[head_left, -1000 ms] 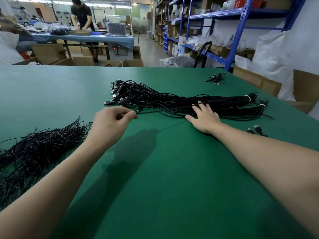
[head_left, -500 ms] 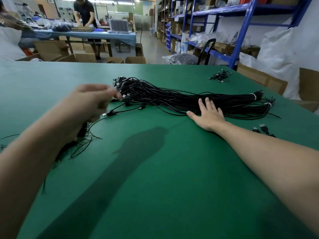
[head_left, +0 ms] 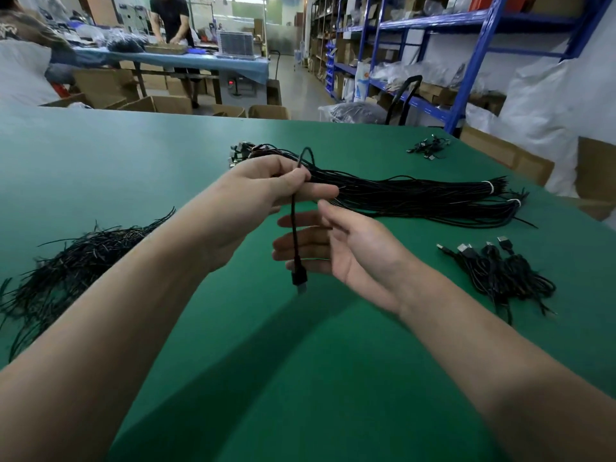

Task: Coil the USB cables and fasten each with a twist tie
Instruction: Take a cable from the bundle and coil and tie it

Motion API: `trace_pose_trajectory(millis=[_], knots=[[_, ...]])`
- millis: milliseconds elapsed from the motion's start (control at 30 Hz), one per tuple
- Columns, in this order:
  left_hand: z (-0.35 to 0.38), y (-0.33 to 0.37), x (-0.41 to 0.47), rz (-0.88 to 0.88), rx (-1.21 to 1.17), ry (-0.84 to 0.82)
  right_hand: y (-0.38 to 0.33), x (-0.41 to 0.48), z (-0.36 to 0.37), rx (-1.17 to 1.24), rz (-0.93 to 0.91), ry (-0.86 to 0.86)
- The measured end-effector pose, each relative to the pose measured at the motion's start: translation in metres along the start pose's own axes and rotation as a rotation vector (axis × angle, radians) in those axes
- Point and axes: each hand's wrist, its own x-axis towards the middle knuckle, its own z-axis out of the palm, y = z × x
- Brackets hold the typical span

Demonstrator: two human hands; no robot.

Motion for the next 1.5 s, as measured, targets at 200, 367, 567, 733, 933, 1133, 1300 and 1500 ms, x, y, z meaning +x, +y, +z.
trace_pose_trajectory(millis=[200, 367, 567, 733, 933, 1133, 1300, 1500], knots=[[0.023, 0.001, -0.014, -0.011, 0.021, -0.075, -0.011, -0.037, 0.021, 0.189, 0.010, -0.034], [0.022, 0.005, -0.020, 0.067, 0.168, -0.051, -0.009, -0.048, 0.026, 0.165, 0.075, -0.028], [0.002, 0.008, -0.017, 0.507, 0.973, 0.038, -0.010, -0.048, 0.024, 0.167, 0.074, -0.059], [-0.001, 0.000, -0.015, 0.604, 1.035, -0.103, -0.010, -0.045, 0.024, 0.192, 0.085, -0.060], [-0.005, 0.000, -0.016, 0.644, 1.007, -0.071, -0.016, -0.051, 0.017, 0.176, 0.125, -0.105], [-0.003, 0.008, -0.021, 0.636, 0.844, -0.049, -0.028, -0.065, 0.022, 0.079, 0.120, -0.206], [0.012, 0.006, -0.024, 0.630, 0.693, -0.074, -0.054, -0.078, 0.021, 0.123, 0.016, -0.234], [0.035, 0.008, -0.031, 0.614, 0.415, -0.097, -0.073, -0.097, 0.019, 0.070, -0.100, -0.240]])
